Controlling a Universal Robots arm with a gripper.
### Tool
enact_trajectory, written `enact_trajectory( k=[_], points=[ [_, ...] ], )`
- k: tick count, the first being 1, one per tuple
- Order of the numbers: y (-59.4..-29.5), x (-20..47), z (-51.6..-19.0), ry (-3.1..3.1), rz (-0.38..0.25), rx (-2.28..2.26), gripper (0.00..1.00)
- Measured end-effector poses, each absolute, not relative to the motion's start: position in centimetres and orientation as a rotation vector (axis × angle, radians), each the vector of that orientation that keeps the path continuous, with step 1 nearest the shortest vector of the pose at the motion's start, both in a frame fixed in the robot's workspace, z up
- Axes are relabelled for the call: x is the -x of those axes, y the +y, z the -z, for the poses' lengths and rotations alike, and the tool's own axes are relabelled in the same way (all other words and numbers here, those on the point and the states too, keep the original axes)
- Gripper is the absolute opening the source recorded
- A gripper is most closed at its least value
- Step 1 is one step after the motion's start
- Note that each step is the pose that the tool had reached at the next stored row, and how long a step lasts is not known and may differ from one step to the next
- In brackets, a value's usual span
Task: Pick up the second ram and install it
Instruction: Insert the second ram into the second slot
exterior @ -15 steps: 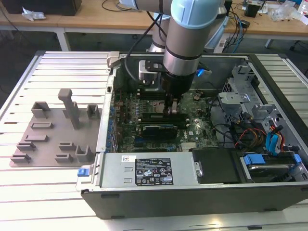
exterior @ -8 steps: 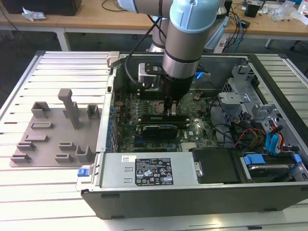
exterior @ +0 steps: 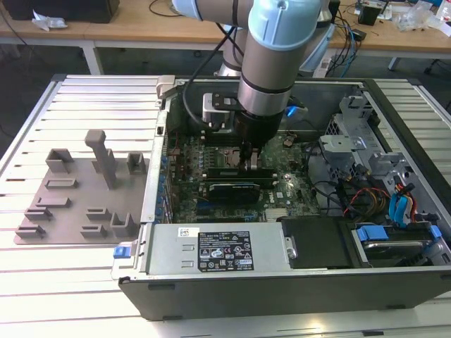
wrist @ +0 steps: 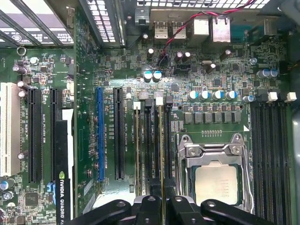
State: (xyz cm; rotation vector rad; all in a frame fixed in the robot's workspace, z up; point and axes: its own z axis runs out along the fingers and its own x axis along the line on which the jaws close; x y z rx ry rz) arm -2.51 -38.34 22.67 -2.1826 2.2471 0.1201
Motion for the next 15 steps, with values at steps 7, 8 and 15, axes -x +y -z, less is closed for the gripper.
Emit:
enact_trajectory(
  k=[7, 8, 15],
  points=[
    [-38.3, 2.5, -22.4, 2.246, -0.121, 2.182, 0.15],
    [-38.3, 2.5, -22.4, 2.247, -0.121, 2.182, 0.21],
    [-37.9, 2.5, -26.4, 2.247, -0.116, 2.183, 0.1]
  ],
)
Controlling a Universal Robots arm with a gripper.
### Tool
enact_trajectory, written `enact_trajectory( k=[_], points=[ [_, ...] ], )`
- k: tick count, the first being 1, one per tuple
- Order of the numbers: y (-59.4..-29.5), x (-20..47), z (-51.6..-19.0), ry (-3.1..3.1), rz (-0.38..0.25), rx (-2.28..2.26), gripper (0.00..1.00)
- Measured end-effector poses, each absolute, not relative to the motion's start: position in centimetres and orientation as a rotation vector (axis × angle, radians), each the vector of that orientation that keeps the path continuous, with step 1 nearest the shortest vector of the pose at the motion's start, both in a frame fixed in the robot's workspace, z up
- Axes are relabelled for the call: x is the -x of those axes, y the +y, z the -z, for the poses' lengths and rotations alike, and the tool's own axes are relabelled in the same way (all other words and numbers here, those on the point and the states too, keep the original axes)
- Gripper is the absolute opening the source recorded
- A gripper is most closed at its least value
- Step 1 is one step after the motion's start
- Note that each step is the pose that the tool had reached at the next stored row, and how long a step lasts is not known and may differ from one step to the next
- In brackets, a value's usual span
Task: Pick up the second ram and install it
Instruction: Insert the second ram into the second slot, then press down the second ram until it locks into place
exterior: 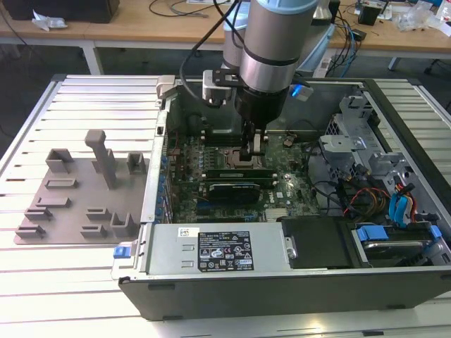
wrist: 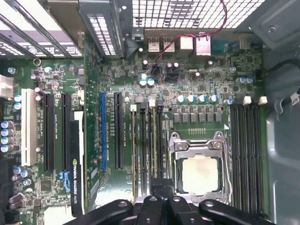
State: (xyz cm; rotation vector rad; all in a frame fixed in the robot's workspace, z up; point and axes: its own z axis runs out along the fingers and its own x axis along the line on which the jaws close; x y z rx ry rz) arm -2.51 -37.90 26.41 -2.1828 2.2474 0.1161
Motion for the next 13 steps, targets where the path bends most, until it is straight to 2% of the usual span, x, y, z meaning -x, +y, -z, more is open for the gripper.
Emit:
enact_trajectory(
  k=[5, 10, 13],
  points=[
    [-37.9, 2.4, -26.4, 2.248, -0.116, 2.183, 0.1],
    [-37.9, -1.9, -24.9, 2.252, -0.125, 2.187, 0.1],
    [-37.9, -2.2, -23.8, 2.252, -0.126, 2.188, 0.1]
  ],
)
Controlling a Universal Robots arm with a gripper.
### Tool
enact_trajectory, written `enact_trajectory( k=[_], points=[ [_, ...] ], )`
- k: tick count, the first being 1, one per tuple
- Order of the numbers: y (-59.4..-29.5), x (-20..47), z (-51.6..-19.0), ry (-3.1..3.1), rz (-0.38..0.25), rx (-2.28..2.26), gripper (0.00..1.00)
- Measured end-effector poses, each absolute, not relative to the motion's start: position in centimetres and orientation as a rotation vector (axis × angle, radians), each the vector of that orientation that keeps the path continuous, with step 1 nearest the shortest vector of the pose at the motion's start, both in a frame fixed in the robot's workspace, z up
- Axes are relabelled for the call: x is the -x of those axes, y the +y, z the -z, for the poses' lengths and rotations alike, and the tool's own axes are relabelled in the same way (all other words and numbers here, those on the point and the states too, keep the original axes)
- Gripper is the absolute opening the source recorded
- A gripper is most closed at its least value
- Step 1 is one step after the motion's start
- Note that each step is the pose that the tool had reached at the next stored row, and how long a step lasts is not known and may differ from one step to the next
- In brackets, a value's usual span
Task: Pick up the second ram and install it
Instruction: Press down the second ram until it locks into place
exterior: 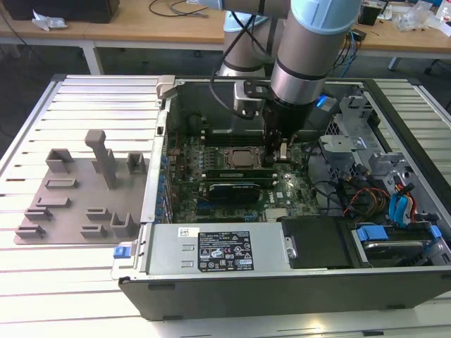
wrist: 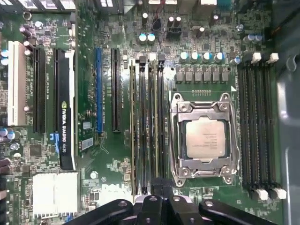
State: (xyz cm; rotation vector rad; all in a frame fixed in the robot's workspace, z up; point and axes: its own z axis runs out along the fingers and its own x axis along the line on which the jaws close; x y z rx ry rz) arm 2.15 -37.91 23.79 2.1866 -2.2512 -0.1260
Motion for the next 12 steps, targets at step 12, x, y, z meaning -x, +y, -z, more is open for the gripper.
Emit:
enact_trajectory(
  k=[12],
  points=[
    [-37.9, 1.3, -23.2, -2.264, 0.097, -2.202, 0.1]
  ],
)
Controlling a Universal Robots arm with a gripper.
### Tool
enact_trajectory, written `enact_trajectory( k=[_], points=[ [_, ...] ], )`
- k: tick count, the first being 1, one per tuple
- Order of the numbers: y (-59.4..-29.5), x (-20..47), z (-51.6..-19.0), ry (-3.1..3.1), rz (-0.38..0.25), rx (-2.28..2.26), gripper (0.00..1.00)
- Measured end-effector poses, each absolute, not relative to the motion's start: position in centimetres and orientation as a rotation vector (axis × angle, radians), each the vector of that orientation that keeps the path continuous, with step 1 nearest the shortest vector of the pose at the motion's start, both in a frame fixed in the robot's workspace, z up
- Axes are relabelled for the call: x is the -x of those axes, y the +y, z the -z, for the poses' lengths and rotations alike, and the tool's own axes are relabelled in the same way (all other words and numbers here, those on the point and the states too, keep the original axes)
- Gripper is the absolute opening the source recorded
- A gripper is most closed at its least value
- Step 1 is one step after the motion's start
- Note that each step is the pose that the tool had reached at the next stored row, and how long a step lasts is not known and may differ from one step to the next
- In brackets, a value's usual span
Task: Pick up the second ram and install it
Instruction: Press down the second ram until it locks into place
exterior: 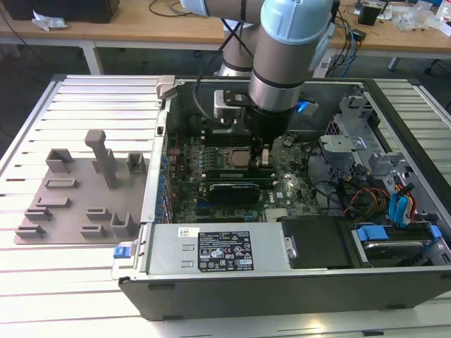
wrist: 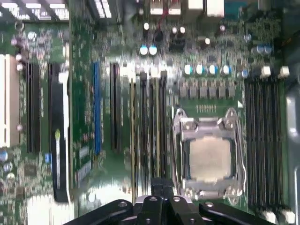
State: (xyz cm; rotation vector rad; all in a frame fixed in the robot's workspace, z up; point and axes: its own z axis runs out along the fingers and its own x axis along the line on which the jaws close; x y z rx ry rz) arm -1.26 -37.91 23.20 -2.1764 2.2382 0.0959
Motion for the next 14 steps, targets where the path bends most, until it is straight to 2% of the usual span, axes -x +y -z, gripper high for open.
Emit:
enact_trajectory(
  k=[5, 8, 13, 14],
  points=[
    [-37.9, 6.1, -22.8, 2.233, -0.083, 2.172, 0.1],
    [-37.9, 6.2, -22.9, 2.232, -0.083, 2.17, 0.1],
    [-37.9, 6.2, -28.6, 2.233, -0.082, 2.172, 0.1],
    [-37.9, 6.2, -28.9, 2.233, -0.082, 2.172, 0.1]
  ],
)
